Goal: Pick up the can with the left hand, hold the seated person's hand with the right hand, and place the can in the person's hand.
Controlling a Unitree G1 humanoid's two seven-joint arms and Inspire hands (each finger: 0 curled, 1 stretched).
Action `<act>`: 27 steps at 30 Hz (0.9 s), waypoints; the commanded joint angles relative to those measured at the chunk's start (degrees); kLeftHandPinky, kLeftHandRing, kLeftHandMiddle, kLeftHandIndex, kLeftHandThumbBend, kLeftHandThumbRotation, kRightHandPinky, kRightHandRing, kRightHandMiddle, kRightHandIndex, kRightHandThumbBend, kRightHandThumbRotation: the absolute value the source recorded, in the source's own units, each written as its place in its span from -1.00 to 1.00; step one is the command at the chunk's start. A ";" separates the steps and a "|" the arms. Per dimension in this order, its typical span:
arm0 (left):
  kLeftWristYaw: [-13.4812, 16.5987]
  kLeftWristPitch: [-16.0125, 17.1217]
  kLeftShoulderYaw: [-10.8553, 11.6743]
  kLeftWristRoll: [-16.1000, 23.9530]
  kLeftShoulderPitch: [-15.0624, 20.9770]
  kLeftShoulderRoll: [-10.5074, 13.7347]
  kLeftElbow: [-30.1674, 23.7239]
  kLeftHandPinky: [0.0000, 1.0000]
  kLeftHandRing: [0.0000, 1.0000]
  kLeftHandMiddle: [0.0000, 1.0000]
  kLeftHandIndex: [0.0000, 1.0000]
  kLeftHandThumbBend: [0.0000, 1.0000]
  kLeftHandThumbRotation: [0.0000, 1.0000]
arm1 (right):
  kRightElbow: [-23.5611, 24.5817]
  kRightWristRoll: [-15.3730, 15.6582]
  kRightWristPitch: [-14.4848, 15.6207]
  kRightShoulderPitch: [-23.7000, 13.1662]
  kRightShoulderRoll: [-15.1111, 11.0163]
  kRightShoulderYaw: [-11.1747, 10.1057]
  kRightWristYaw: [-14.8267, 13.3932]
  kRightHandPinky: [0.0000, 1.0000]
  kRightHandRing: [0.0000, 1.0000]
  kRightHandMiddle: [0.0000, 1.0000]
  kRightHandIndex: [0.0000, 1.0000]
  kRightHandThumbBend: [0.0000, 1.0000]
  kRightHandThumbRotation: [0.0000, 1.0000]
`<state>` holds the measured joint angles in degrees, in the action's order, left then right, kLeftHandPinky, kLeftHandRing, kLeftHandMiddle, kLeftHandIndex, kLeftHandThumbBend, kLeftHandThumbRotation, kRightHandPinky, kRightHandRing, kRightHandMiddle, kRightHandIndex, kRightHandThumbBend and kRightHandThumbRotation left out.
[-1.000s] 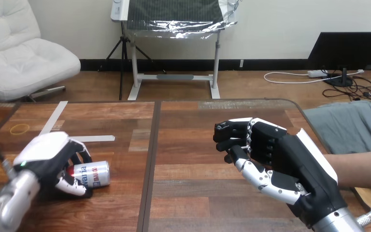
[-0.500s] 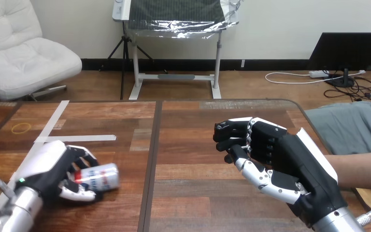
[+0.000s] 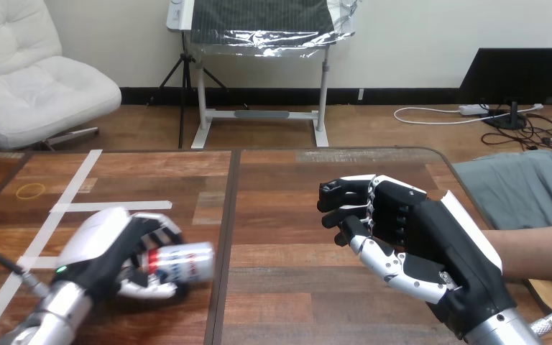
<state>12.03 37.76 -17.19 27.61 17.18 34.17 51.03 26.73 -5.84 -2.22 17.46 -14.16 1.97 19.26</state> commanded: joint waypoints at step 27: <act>1.22 -2.10 4.73 1.79 1.15 -0.35 -17.69 -0.26 -0.15 -0.01 0.07 0.22 -1.00 | 1.66 0.06 -0.40 -3.76 -0.26 -0.90 -0.51 0.09 0.35 0.43 0.40 -0.50 -1.00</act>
<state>12.14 36.26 -14.65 29.36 16.79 33.55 36.10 26.73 -5.82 -1.55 17.37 -14.15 1.94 19.23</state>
